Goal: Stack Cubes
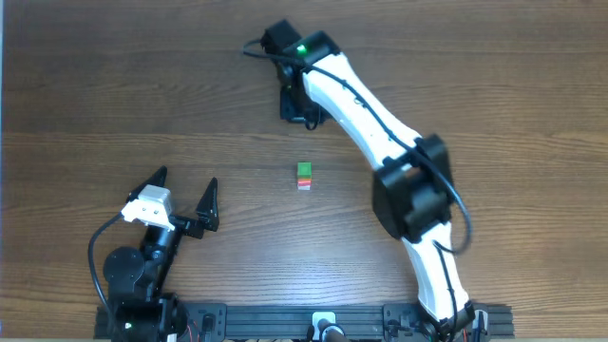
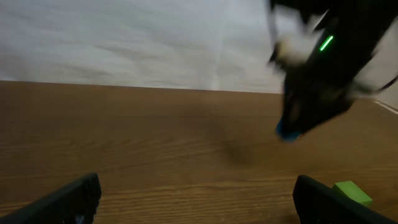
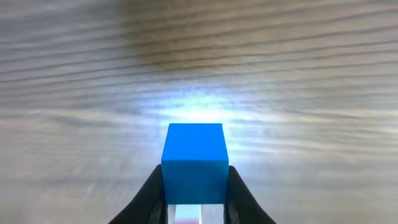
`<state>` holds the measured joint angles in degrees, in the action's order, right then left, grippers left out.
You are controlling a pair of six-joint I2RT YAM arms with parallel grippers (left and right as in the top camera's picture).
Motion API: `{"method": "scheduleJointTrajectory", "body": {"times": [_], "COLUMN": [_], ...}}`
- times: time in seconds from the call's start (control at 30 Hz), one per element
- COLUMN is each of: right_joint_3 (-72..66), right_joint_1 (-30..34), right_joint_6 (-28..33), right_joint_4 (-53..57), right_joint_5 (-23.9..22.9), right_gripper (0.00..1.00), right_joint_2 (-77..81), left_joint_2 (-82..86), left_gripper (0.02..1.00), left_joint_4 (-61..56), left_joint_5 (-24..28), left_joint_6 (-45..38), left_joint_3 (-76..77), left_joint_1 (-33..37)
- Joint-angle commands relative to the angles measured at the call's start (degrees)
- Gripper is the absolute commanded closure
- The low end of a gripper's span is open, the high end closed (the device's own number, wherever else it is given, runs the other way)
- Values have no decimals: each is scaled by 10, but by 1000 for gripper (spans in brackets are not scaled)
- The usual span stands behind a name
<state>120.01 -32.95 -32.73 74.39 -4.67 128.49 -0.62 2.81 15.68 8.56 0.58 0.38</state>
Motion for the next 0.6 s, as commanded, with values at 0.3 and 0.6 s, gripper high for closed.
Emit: {"method": "scheduleJointTrajectory", "body": {"times": [0.3, 0.6], "right_joint_3": [-8, -76], "right_joint_1": [-79, -87], "right_joint_6": [-37, -67], "right_joint_4": [127, 125], "right_joint_5": [-6, 24], "right_gripper": [991, 991], "right_joint_2": [-117, -118], "left_joint_2": [3, 3], "left_gripper": [20, 20], "left_joint_4": [1, 1], "left_joint_5": [4, 4], "left_joint_6": [-7, -7], "left_joint_3": [-3, -3], "left_joint_1": [-3, -3]}}
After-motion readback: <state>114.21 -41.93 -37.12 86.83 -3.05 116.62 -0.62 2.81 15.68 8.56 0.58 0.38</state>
